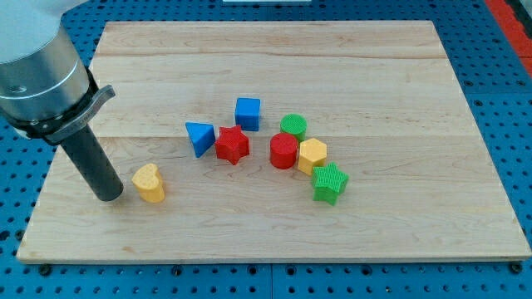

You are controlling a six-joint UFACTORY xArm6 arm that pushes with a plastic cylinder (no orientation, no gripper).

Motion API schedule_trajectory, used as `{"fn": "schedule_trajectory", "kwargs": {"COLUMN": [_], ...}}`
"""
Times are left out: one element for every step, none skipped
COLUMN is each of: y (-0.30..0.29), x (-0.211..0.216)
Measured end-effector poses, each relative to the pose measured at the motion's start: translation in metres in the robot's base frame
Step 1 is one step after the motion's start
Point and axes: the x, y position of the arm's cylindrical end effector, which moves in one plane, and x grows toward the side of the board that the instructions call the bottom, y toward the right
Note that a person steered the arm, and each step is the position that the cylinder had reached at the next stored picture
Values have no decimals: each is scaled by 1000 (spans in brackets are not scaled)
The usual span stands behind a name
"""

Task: Move the yellow heart bottom left to the blue triangle

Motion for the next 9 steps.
{"fn": "schedule_trajectory", "kwargs": {"y": [8, 0, 5, 55, 110, 111, 142, 151, 138], "x": [-8, -8, 18, 13, -2, 6, 2, -25, -46]}}
